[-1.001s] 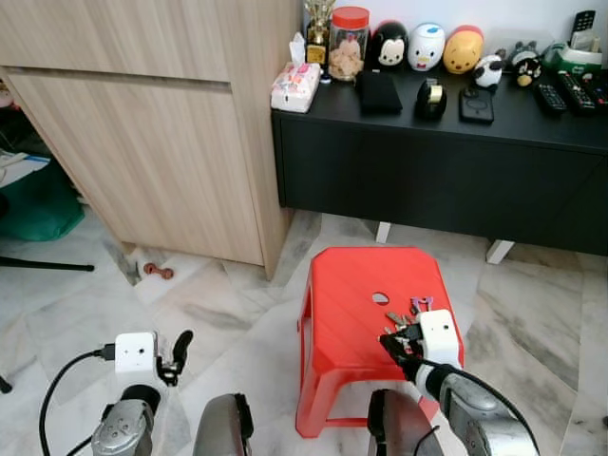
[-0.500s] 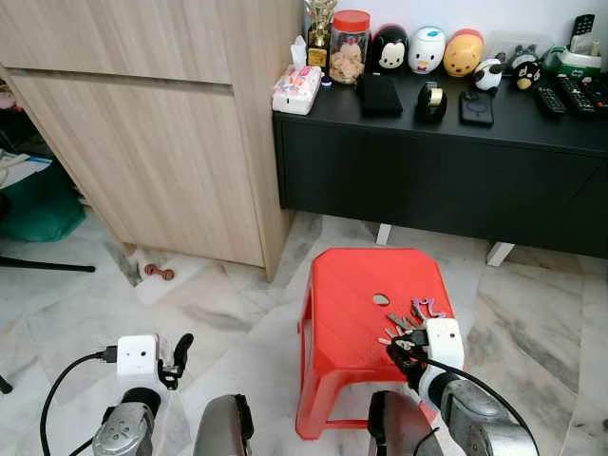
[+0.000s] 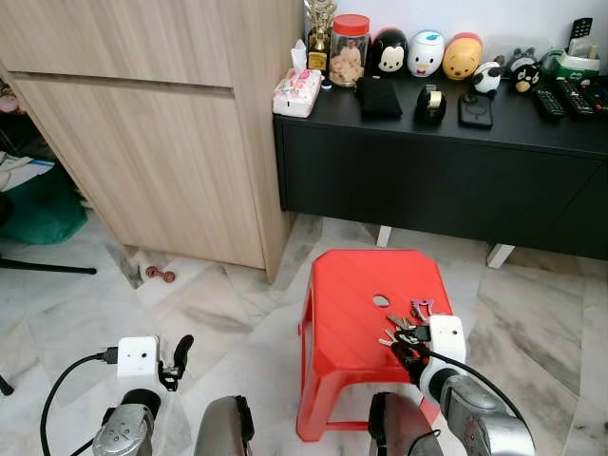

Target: Hang keys on a hook

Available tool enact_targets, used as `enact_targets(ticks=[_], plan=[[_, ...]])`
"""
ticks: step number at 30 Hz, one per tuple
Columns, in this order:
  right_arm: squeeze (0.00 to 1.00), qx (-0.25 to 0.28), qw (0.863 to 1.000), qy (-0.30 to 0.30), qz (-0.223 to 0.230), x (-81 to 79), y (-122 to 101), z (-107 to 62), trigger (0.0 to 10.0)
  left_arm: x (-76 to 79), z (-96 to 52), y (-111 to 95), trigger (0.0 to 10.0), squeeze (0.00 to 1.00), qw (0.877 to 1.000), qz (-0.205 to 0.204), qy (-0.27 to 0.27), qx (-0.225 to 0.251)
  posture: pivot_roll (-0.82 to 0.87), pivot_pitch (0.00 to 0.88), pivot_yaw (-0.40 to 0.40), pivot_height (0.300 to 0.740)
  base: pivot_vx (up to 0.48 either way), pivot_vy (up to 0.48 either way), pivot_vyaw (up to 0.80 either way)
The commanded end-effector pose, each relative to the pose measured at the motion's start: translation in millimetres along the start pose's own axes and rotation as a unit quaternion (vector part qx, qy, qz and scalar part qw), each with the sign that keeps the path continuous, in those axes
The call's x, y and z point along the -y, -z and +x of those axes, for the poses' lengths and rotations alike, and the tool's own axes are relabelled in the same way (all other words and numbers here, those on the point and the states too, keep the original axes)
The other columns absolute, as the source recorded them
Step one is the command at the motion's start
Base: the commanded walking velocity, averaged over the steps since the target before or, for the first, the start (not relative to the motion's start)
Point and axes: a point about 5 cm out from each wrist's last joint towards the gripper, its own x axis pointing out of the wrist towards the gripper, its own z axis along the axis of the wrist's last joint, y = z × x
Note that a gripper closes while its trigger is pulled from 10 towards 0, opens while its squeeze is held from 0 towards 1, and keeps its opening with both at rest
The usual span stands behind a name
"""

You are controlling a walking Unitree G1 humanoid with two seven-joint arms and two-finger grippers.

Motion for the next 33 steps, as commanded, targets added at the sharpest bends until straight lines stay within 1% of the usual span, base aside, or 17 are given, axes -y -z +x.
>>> enact_targets(ticks=[1,6,10,21,26,27,28,29,30,33], plan=[[0.00,0.005,1.000,0.000,0.004,1.0,-3.0,2.9,10.0,-3.3,-2.8,3.9,10.0,0.00,1.000,0.006,-0.003,-0.007,0.01,0.049,-0.006,0.583,0.000,0.000,0.00],[0.00,0.007,1.000,0.009,0.000,2.8,-6.6,6.4,10.0,-3.5,-5.1,5.7,10.0,0.00,1.000,0.007,-0.004,-0.010,0.02,0.061,-0.007,0.583,0.000,0.000,0.00],[0.00,0.009,1.000,0.013,0.006,4.4,-6.1,7.6,10.0,-3.0,-5.7,6.2,10.0,0.00,1.000,0.006,-0.004,-0.010,0.01,0.065,-0.006,0.583,0.000,0.000,0.00],[0.00,-0.009,1.000,0.013,0.012,4.0,3.8,10.7,10.0,-2.9,-6.1,7.5,10.0,0.00,1.000,0.007,-0.005,-0.013,0.02,0.067,-0.009,0.583,0.000,0.000,0.00],[0.00,-0.007,1.000,0.010,0.012,3.6,2.9,12.4,10.0,-2.7,-6.1,7.5,10.0,0.00,1.000,0.005,-0.006,-0.012,0.02,0.067,-0.011,0.583,0.000,0.000,0.00],[0.00,-0.005,1.000,0.010,0.005,3.4,2.2,13.2,10.0,-2.6,-6.4,7.8,10.0,0.00,1.000,0.005,-0.007,-0.012,0.02,0.067,-0.011,0.583,0.000,0.000,0.00],[0.00,-0.003,1.000,0.009,0.006,3.2,1.9,13.7,4.3,-2.5,-6.7,8.1,10.0,0.00,1.000,0.004,-0.007,-0.012,0.02,0.066,-0.011,0.583,0.000,0.000,0.00],[0.00,-0.002,1.000,0.009,0.007,3.1,1.8,13.9,0.4,-2.3,-6.8,8.2,10.0,0.00,1.000,0.004,-0.007,-0.012,0.02,0.066,-0.012,0.583,0.000,0.000,0.00],[0.00,-0.002,1.000,0.007,0.007,2.7,1.6,14.1,0.0,-2.1,-6.9,8.3,10.0,0.00,1.000,0.004,-0.007,-0.012,0.02,0.067,-0.012,0.583,0.000,0.000,0.00],[0.00,-0.001,1.000,0.003,0.006,0.3,1.3,14.7,0.0,-2.3,-7.1,8.5,10.0,0.00,1.000,0.004,-0.007,-0.013,0.02,0.068,-0.012,0.583,0.000,0.000,0.00]])
